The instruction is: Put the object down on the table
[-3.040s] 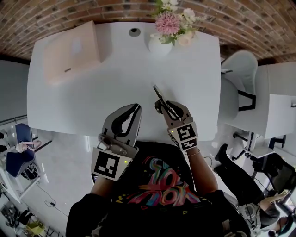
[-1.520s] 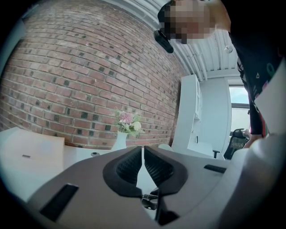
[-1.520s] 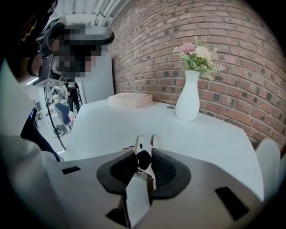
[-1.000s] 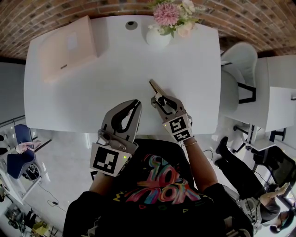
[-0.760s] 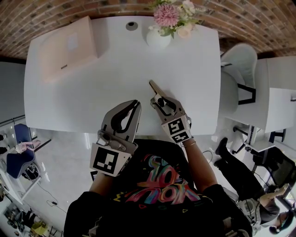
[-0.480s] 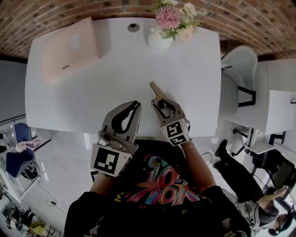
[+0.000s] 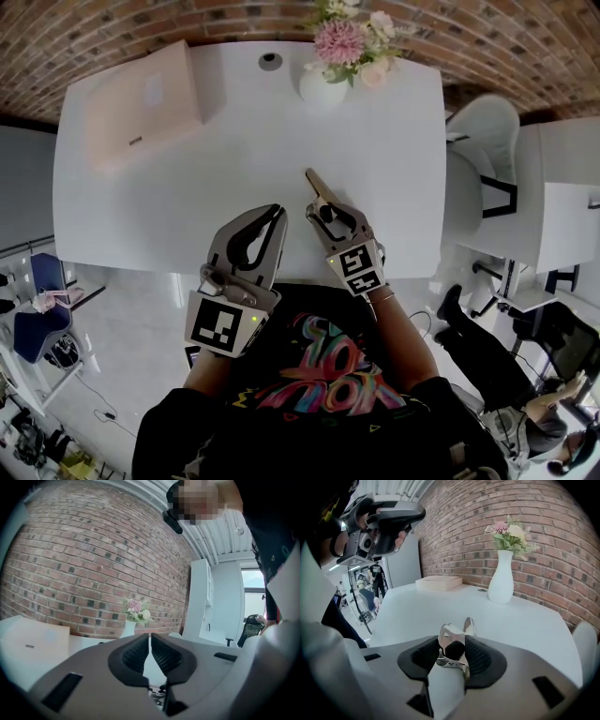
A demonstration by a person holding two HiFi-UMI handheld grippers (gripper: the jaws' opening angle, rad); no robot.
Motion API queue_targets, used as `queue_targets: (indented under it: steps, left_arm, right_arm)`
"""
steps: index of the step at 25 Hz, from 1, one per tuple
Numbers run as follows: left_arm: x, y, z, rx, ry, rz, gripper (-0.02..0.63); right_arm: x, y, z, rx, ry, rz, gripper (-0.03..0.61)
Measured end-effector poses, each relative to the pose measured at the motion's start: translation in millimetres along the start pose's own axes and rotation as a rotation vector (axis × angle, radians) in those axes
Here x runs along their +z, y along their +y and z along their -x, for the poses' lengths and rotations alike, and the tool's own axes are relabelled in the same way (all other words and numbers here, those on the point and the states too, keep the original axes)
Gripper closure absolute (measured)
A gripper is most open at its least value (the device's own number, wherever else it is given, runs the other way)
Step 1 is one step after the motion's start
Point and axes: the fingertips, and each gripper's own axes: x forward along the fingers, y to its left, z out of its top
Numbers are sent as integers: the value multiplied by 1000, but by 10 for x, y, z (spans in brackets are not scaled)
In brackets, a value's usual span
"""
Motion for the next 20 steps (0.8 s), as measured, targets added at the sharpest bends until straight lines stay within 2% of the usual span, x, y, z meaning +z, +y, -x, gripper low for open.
queue_targets:
  steps: [3,8,20]
  left_arm:
    - [41,8,-8,11,-8,21,578]
    - [15,-8,35,-1,28,-3,578]
    - [264,-64,101,-4,-29,-30,578]
  right_arm:
    - [17,21,5,13,-5,-16,400]
    - [117,56,60,29,-26,-28,397]
    - [635,71,430,30,-140,-45,374]
